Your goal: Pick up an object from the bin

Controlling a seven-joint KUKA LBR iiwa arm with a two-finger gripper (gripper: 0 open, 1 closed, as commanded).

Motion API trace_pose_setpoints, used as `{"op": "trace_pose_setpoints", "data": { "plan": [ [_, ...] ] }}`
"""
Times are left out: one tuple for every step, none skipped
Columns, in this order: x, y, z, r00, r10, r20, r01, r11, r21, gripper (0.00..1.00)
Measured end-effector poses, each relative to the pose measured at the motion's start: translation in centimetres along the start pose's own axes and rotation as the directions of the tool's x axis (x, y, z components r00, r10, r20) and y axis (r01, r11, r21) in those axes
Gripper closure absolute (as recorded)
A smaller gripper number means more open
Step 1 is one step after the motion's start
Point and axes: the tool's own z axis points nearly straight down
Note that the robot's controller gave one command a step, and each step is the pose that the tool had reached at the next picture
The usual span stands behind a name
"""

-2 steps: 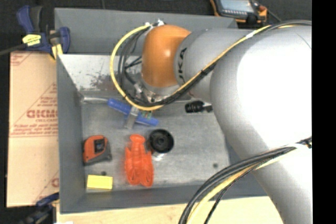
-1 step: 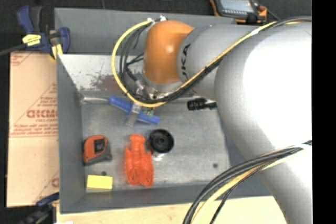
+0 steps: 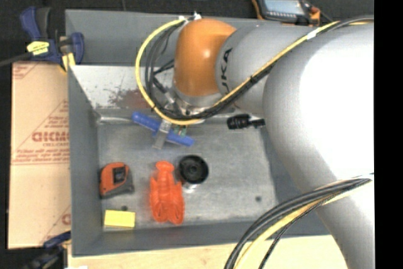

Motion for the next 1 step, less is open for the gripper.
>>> {"op": "trace_pose_setpoints", "data": {
  "plan": [
    [-0.04,0.0,-1.97,1.0,0.0,0.002,0.0,1.0,-0.002,1.0]
  ]
}}
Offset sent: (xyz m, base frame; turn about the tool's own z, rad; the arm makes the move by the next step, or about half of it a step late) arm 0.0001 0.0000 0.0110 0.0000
